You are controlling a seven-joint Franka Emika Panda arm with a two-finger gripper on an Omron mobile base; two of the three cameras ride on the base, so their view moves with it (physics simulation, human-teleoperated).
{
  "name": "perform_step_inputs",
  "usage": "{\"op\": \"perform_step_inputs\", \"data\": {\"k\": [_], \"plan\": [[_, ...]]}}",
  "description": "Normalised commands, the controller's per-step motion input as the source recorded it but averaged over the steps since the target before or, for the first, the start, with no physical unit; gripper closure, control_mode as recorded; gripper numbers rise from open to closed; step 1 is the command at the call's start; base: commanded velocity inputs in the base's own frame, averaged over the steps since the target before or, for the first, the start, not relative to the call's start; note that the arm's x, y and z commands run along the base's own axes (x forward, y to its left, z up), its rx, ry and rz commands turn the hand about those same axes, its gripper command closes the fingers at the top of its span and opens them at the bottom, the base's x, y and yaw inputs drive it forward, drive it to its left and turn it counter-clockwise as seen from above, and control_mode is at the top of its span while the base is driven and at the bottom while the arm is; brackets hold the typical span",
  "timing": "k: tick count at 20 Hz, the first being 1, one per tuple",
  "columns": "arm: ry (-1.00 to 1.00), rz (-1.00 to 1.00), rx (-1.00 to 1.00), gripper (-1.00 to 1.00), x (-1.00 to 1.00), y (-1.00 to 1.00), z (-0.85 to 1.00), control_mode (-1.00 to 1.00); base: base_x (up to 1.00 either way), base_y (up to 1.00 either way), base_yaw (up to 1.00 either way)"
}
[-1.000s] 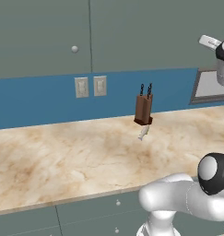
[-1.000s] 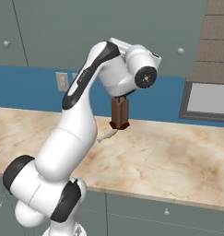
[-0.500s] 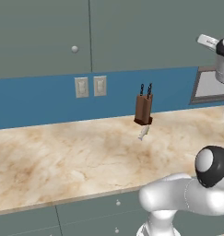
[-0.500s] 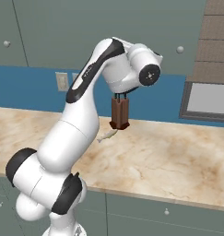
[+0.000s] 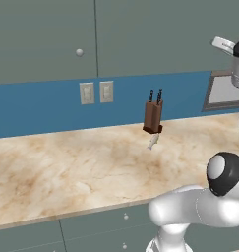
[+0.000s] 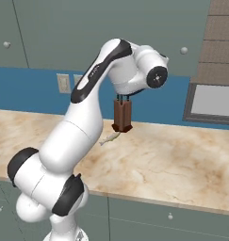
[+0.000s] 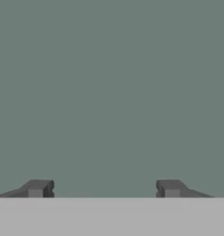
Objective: Close all open cabinet doors.
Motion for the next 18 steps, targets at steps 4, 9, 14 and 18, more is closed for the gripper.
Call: {"op": "perform_step_inputs", "data": {"k": [4,9,14,18], "plan": [[0.00,0.03,0.00,-1.00,0.00,0.00,0.00,-1.00,0.00,0.00,0.00],[0.00,0.00,-0.06,-1.00,-0.69,0.00,0.00,-1.00,0.00,0.00,0.00],[0.02,0.00,-0.09,-1.00,-0.97,0.01,0.00,-1.00,0.00,0.00,0.00],[0.11,0.00,-0.12,-1.00,-0.95,0.19,0.00,-1.00,0.00,0.00,0.00]]}}
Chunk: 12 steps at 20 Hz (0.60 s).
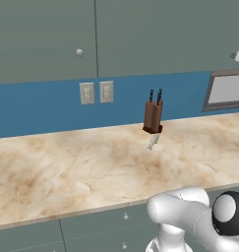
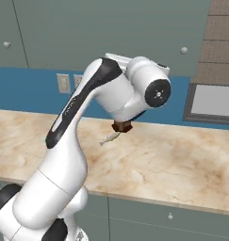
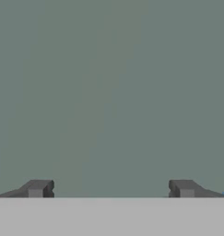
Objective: Close all open cabinet doors.
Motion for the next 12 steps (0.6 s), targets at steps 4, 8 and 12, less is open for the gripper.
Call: {"op": "perform_step_inputs", "data": {"k": [4,8,12], "plan": [[0.26,0.00,-0.15,-1.00,-0.76,0.40,0.00,-1.00,0.00,0.00,0.00],[0.32,0.00,-0.18,-1.00,-0.57,0.58,0.00,-1.00,0.00,0.00,0.00],[0.34,0.00,-0.17,-1.00,-0.49,0.62,0.00,-1.00,0.00,0.00,0.00]]}}
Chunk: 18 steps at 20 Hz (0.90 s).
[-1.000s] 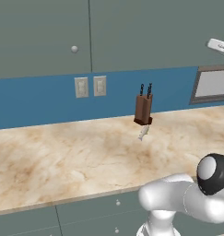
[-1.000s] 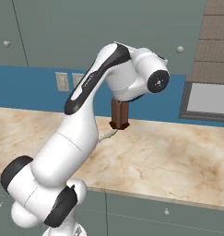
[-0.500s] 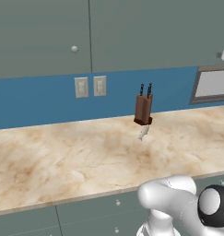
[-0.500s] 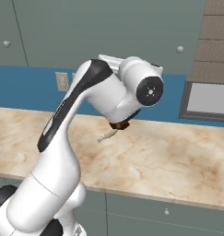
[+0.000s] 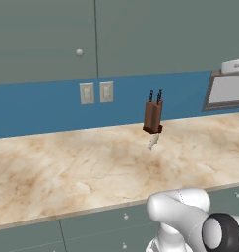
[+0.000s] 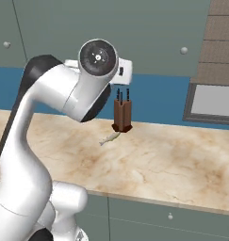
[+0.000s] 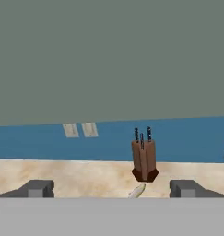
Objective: Close all open cabinet doors.
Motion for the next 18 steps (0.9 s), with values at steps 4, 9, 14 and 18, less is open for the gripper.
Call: {"op": "perform_step_inputs", "data": {"k": [4,9,14,18], "plan": [[0.37,-0.01,-0.12,-1.00,-0.38,0.51,0.00,-1.00,0.00,0.00,0.00],[0.31,0.00,-0.08,-1.00,-0.35,0.34,0.00,-1.00,0.00,0.00,0.00],[0.29,0.00,-0.03,-1.00,-0.40,0.30,0.00,-1.00,0.00,0.00,0.00],[0.31,-0.01,-0.02,-1.00,-0.41,0.33,-0.01,-1.00,0.00,0.00,0.00]]}}
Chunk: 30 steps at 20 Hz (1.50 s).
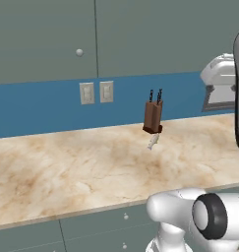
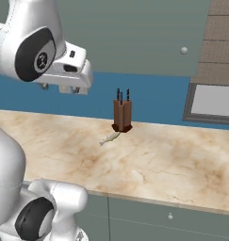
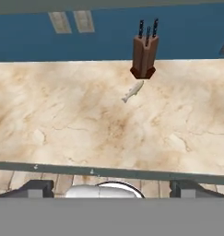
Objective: Close all open cabinet doors.
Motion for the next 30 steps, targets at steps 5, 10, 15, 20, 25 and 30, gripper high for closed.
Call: {"op": "perform_step_inputs", "data": {"k": [5,10,15,20,25,30], "plan": [[0.30,-0.02,-0.02,-1.00,-0.47,0.36,-0.15,-1.00,0.00,0.00,0.00],[0.23,0.00,-0.02,-1.00,-0.46,0.22,-0.20,-1.00,0.00,0.00,0.00],[0.10,0.00,-0.03,-1.00,-0.40,0.02,-0.27,-1.00,0.00,0.00,0.00],[0.11,0.00,-0.05,-1.00,-0.24,0.02,-0.21,-1.00,0.00,0.00,0.00],[0.15,0.00,-0.03,-1.00,-0.24,0.00,-0.12,-1.00,0.00,0.00,0.00],[0.06,0.00,0.00,-1.00,-0.26,0.00,-0.20,-1.00,0.00,0.00,0.00]]}}
